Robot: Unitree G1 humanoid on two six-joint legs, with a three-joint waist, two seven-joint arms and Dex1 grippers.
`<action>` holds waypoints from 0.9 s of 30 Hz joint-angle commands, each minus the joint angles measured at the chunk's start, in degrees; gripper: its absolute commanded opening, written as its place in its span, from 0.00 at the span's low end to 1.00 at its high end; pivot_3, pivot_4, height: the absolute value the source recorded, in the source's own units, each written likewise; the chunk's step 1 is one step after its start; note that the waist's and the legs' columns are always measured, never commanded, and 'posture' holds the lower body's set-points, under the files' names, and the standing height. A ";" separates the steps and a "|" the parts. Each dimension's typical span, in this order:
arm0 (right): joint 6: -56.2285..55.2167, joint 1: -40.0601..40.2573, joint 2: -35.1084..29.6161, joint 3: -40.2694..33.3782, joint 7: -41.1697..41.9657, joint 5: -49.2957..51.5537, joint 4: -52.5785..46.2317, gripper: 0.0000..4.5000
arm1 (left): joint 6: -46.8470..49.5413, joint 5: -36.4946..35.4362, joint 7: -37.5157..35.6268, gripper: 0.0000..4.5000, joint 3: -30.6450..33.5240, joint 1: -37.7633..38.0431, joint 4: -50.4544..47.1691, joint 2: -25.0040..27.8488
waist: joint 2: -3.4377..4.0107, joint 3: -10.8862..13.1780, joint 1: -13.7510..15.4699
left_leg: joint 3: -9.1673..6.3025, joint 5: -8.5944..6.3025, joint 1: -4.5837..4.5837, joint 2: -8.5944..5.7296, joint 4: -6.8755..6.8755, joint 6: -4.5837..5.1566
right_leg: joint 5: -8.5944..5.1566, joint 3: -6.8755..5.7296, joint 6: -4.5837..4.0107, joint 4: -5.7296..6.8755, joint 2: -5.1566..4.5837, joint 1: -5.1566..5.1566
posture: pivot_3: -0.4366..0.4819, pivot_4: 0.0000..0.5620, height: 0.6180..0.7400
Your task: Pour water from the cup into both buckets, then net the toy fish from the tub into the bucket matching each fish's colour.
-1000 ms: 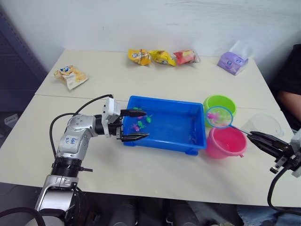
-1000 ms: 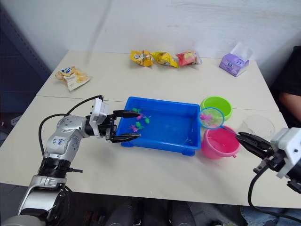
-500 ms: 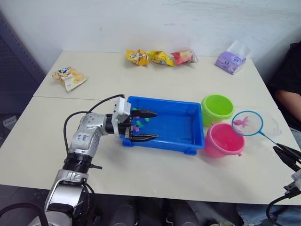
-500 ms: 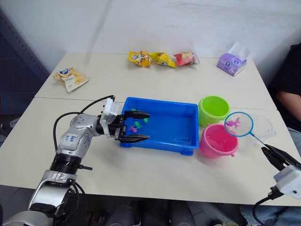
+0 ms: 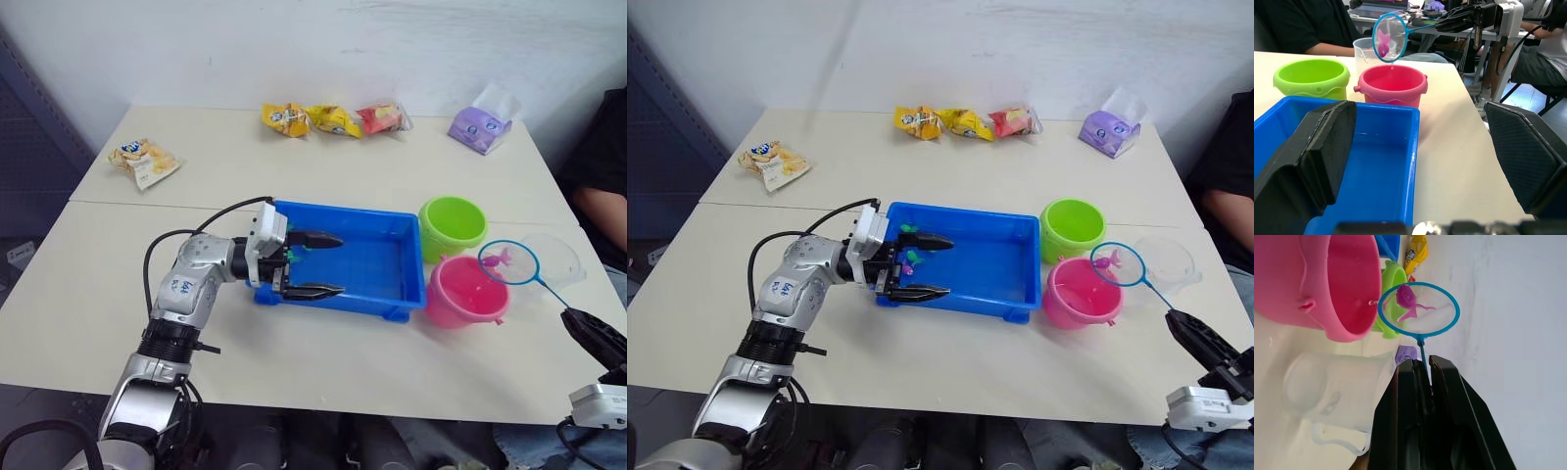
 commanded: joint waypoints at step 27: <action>17.51 9.51 -9.85 14.94 -22.71 4.35 -7.88 0.00 | -0.60 -0.99 0.71 1.00 1.90 -0.54 -1.09 0.45 | 0.07 -0.04 -0.20 | 0.04 0.07 0.03 0.01 -0.07 -0.05 | -0.05 0.05 -0.09 0.06 0.05 -0.03 | 0.48 0.27 1.00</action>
